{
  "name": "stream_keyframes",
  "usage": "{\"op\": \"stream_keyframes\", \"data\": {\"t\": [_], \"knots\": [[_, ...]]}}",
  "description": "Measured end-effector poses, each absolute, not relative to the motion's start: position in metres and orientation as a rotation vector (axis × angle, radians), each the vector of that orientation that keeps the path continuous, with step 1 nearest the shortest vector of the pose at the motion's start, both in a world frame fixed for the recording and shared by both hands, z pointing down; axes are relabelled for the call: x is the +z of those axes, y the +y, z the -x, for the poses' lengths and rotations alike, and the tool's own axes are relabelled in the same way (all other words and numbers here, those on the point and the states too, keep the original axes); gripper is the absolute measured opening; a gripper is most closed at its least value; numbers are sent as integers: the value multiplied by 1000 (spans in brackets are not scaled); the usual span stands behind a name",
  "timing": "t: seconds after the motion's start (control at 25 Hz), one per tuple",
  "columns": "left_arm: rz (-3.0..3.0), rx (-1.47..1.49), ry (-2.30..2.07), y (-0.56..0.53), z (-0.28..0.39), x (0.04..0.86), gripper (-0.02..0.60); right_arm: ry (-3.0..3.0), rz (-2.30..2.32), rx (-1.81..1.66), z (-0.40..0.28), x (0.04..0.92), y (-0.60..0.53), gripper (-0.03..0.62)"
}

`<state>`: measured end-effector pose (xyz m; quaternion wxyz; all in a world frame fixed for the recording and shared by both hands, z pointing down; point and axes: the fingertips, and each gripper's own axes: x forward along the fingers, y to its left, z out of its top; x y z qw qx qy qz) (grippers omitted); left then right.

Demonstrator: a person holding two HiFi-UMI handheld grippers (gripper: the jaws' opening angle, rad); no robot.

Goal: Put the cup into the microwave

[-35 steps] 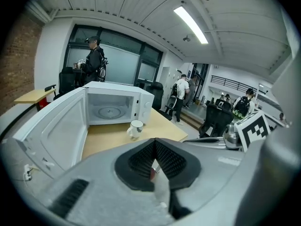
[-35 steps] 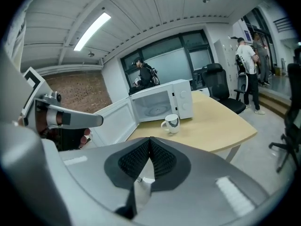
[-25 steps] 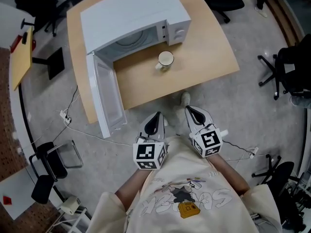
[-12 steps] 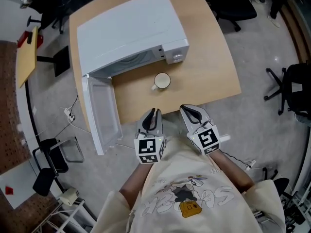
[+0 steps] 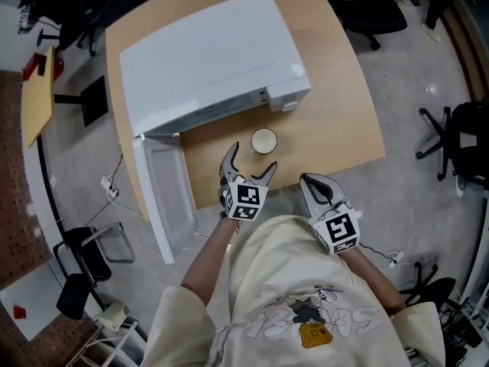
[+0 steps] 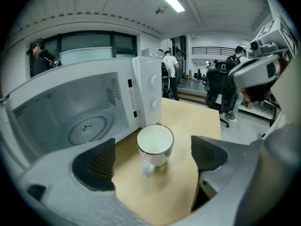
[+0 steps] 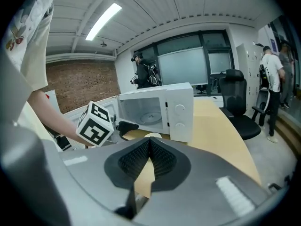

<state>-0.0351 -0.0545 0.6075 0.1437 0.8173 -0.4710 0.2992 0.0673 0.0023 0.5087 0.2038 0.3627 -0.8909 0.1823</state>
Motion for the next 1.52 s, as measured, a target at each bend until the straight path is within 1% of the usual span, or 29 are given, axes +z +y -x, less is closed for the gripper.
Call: {"op": "stream_keyframes", "data": {"t": [0.08,0.4,0.44,0.48,0.56,0.84,1.16,1.32,1.52], "knots": [[-2402,896,-1303,-68,33,622,518,-2469,-1029,499,-67,509,1,6],[-2515,924,-1055,-97,10,660,517,-2389,-1137,537,-78,510,0,6],[-2525,929,-1036,-98,8,661,496,-2379,-1152,541,-80,511,0,6],[-2535,934,-1018,-97,5,662,455,-2370,-1167,545,-83,511,0,6],[-2559,931,-984,-96,2,662,407,-2358,-1197,555,-87,510,-1,6],[-2550,886,-1000,-97,3,660,403,-2348,-1217,567,-86,511,1,6],[-2403,771,-1241,-107,47,629,403,-2376,-1184,553,-80,511,-2,6],[-2309,671,-1396,-119,82,599,403,-2422,-1135,528,-65,507,-6,6],[-2175,635,-1620,-143,139,576,403,-2472,-1065,499,-42,501,-10,6]]}}
